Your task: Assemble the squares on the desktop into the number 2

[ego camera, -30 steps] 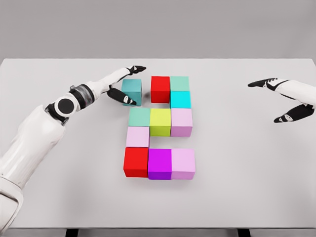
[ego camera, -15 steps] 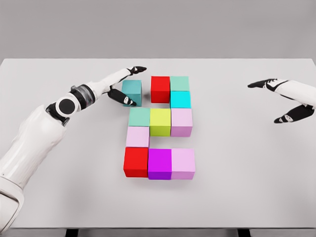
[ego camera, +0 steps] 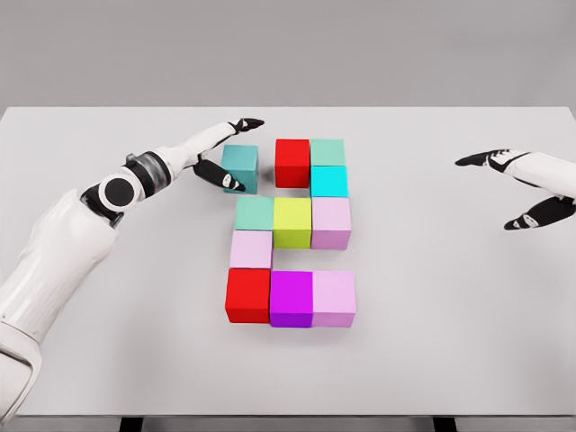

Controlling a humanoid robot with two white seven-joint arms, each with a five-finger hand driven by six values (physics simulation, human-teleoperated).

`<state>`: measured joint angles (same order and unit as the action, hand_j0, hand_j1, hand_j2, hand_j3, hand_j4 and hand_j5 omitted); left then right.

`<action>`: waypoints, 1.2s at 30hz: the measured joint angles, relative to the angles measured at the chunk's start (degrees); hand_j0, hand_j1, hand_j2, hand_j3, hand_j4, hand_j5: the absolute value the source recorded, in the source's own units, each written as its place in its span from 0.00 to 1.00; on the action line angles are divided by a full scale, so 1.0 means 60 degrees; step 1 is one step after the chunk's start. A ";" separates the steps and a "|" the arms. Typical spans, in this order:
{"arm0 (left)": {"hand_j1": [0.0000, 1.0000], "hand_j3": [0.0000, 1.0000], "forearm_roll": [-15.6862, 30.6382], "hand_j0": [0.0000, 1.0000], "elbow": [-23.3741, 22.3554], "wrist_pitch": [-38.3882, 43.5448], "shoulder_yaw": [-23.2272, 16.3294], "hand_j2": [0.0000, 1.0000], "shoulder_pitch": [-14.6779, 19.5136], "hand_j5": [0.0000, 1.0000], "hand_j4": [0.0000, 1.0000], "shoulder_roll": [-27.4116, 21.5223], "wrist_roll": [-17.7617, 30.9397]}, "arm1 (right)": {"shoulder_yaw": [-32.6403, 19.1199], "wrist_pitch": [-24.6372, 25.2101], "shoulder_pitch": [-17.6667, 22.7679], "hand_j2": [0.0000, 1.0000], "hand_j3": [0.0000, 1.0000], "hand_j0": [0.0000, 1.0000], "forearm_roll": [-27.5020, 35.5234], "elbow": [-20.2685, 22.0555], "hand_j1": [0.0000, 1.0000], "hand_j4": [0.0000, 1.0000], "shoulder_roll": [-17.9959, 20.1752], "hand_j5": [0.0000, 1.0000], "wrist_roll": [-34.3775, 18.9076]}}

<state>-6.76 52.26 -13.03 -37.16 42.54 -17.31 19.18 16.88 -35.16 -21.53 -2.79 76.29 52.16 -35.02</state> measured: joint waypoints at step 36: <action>0.99 0.99 -0.0148 0.99 -0.0188 -0.0004 0.0043 0.99 0.0146 0.99 0.99 0.0147 -0.0025 | 0.0002 0.0000 0.0015 1.00 1.00 1.00 -0.0008 0.0003 1.00 1.00 0.0113 1.00 0.0000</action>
<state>-7.65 51.14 -13.05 -36.90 43.42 -16.43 19.03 16.89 -35.16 -21.45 -2.84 76.31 52.83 -35.02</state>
